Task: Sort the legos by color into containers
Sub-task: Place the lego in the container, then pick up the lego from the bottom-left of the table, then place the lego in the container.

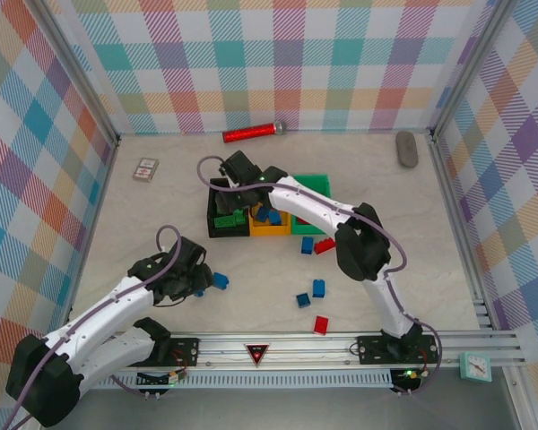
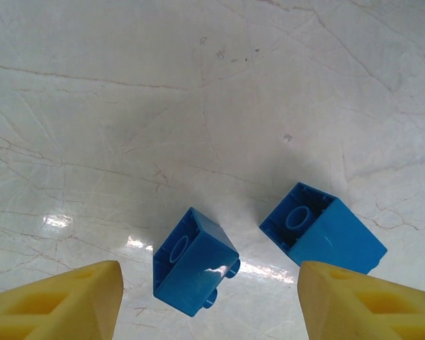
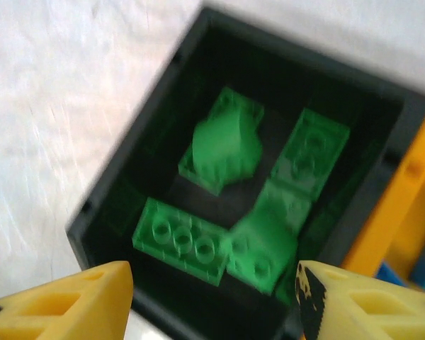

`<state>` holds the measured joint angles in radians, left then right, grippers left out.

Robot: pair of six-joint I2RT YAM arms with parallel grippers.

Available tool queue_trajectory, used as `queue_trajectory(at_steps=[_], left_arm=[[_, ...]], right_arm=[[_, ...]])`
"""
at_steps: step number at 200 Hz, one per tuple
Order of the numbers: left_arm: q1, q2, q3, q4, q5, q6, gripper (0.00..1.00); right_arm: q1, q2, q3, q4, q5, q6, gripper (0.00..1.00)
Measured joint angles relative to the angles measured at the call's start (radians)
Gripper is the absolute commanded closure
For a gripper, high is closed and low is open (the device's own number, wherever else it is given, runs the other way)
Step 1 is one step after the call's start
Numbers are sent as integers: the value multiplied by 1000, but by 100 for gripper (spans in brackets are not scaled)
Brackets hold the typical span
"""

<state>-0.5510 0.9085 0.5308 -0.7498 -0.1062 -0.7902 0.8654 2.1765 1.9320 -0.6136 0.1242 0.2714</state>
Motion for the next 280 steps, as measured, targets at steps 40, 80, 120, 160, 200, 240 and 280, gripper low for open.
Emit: queue_trajectory(at_steps=[40,80,120,160,200,240,280], left_arm=[[3,94,-6,47,20,2,39],[4,225,-6,93,47,27,67],[5,243,3,114,64,34,86],[5,206,98,90,53,62,97],[5,266,290,93,37,119,98],[5,518,580,107,44,196,94],[5,756,845,143,122,254,89]], right_arm=[[19,-235,-357,36,-14,4,37],[26,-481,-614,59,-1,40,37],[25,-631,-804,66,37,98,37],[25,-733,-988,29,66,178,37],[25,-890,-1118,-36,77,278,36],[25,-906,-1200,-37,45,355,36],[25,-880,-1217,-5,16,404,36]])
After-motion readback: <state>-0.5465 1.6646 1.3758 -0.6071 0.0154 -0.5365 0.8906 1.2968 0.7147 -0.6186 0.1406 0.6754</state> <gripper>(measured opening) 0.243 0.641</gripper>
